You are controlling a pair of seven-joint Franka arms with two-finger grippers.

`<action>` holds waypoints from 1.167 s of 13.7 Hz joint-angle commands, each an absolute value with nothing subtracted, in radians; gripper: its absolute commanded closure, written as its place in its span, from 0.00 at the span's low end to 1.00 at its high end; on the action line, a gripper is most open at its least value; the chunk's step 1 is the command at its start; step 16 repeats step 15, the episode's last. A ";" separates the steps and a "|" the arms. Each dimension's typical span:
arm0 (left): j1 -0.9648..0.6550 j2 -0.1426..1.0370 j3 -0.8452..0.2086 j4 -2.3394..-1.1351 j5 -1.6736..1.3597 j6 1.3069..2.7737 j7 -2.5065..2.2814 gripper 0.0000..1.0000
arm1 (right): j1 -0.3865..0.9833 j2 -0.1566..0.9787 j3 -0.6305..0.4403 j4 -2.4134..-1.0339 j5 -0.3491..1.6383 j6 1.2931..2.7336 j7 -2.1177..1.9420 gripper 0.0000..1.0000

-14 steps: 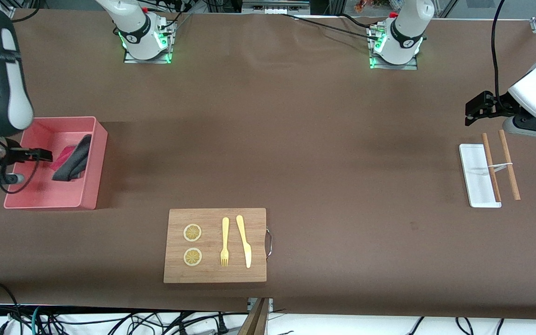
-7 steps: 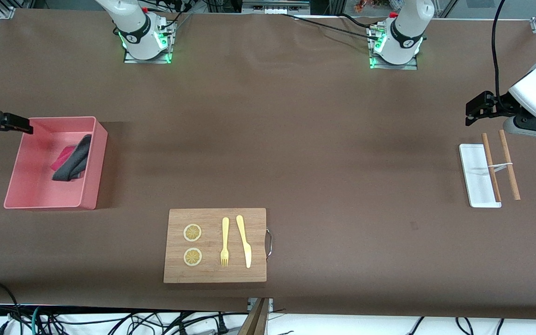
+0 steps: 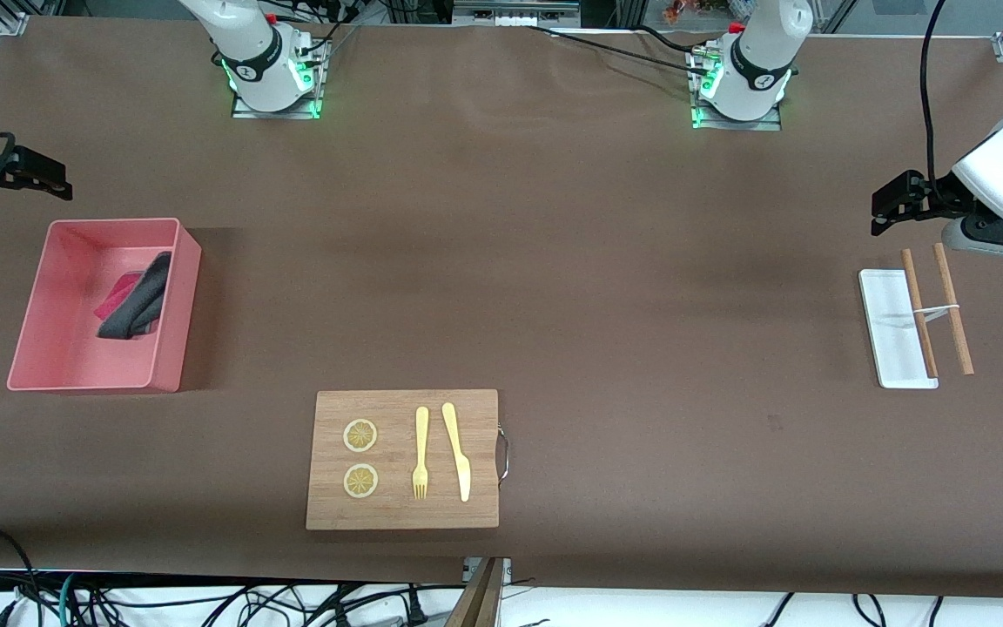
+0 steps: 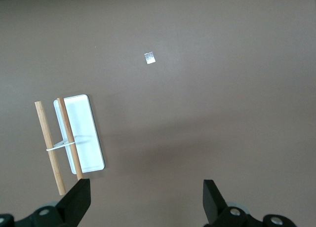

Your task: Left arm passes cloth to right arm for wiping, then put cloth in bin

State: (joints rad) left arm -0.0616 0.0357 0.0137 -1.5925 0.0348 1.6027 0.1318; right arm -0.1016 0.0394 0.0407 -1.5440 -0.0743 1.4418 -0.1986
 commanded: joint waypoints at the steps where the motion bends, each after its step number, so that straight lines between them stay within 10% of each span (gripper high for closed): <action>1: -0.061 0.021 0.017 -1.594 0.046 1.591 0.141 0.00 | -0.109 0.048 0.048 -1.470 -0.078 1.397 -0.198 0.00; 16: -0.058 0.018 0.017 -1.595 0.046 1.585 0.140 0.00 | -0.109 0.063 0.083 -1.470 -0.049 1.381 -0.014 0.00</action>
